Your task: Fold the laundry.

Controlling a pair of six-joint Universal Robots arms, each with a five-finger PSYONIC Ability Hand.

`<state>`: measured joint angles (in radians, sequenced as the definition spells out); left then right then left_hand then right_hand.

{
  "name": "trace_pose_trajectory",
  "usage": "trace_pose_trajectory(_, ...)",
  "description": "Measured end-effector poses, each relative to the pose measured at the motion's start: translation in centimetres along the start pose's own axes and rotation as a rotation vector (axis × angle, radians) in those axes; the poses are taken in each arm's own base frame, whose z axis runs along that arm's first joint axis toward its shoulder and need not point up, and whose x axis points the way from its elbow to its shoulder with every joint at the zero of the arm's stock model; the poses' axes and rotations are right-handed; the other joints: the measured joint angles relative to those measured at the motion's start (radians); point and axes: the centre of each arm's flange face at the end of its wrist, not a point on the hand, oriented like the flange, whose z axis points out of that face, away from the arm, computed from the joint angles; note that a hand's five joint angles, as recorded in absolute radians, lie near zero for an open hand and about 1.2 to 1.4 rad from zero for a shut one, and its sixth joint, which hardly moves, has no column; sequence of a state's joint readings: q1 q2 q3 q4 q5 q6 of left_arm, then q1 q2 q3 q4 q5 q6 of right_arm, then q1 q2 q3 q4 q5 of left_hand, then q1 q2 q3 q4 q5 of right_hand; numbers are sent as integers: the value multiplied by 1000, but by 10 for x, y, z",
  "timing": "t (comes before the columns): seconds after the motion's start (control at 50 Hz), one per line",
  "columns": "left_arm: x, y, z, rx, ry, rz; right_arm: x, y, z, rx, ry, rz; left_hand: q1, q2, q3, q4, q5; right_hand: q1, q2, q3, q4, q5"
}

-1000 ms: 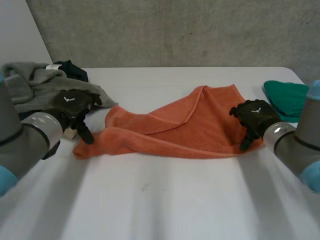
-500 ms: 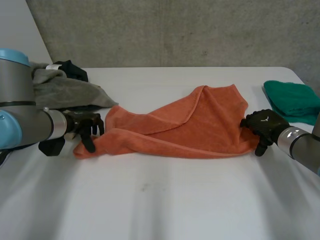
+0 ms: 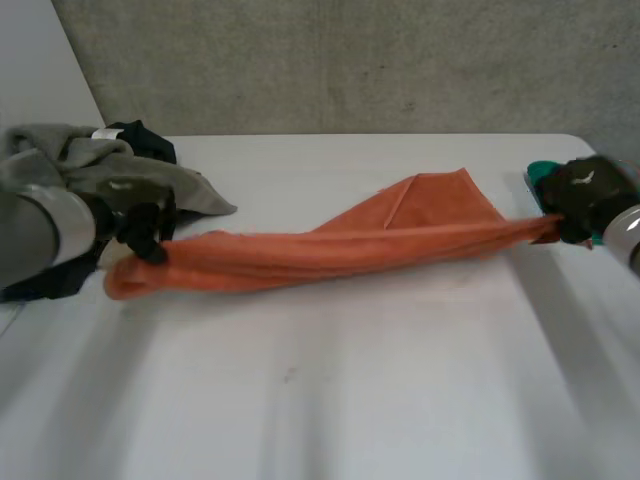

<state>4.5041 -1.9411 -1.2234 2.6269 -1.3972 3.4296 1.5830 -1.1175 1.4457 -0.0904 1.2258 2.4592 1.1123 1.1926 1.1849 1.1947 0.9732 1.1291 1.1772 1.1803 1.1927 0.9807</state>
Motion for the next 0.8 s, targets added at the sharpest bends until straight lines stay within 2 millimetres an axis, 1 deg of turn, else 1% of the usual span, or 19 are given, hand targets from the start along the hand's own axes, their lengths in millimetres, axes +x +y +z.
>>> trace_pose_trajectory(0.04,0,-12,-28,57,-31,10,19,-21,-18,-4,29,4,0,0,0,0,0,0,0,0,0,0)
trace_pose_trajectory(0.06,0,-14,-33,66,-37,12,20,-23,-20,-5,32,5,0,0,0,0,0,0,0,0,0,0)
trace_pose_trajectory(0.1,1,-21,-55,107,-66,20,37,-40,-37,-17,58,14,0,0,0,0,0,0,0,1,0,0)
trace_pose_trajectory(0.12,1,-21,-55,107,-66,20,37,-40,-37,-17,58,14,0,0,0,0,0,0,0,1,0,0)
trace_pose_trajectory(0.14,1,-25,-73,137,-92,30,51,-52,-51,-33,75,28,0,0,0,0,0,0,0,5,0,0)
trace_pose_trajectory(0.16,1,-27,-82,149,-104,37,57,-59,-58,-44,81,36,0,0,0,1,0,0,0,5,0,0)
trace_pose_trajectory(0.2,2,-28,-92,157,-120,57,64,-65,-67,-68,79,47,0,0,0,1,0,0,0,5,0,0)
trace_pose_trajectory(0.28,4,-27,-100,145,-127,105,70,-71,-78,-121,45,53,0,0,0,3,0,0,0,5,0,0)
trace_pose_trajectory(0.4,7,-24,-80,112,-104,165,60,-67,-72,-163,-32,30,2,3,3,4,0,0,0,5,0,0)
trace_pose_trajectory(0.5,7,-28,-11,146,-118,212,38,-56,-42,-178,-81,26,10,3,4,4,9,0,0,5,0,0)
trace_pose_trajectory(0.54,6,-35,12,197,-139,225,34,-56,-19,-147,-45,30,10,3,4,4,9,0,0,5,0,0)
trace_pose_trajectory(0.6,1,-62,41,357,-195,240,41,-68,11,-35,71,40,10,3,4,4,9,0,0,5,1,0)
trace_pose_trajectory(0.62,0,-67,43,381,-204,241,42,-71,14,-16,90,42,10,3,4,4,9,0,0,5,1,0)
trace_pose_trajectory(0.64,-3,-86,48,485,-239,240,46,-75,19,16,119,45,10,3,4,4,9,0,0,5,1,0)
trace_pose_trajectory(0.66,-7,-104,48,582,-273,236,63,-95,33,162,244,64,10,3,4,5,9,0,0,5,1,0)
trace_pose_trajectory(0.68,-7,-104,48,582,-273,236,63,-95,33,162,244,64,10,3,4,5,9,0,0,5,1,0)
trace_pose_trajectory(0.7,-14,-129,43,727,-331,220,81,-114,40,300,352,85,10,3,4,4,9,0,0,6,1,0)
trace_pose_trajectory(0.72,-19,-146,36,820,-372,205,94,-128,40,396,422,98,10,3,4,5,9,0,0,6,1,0)
trace_pose_trajectory(0.8,-37,-187,7,1097,-495,139,130,-166,30,689,598,133,10,3,4,5,9,0,0,6,1,0)
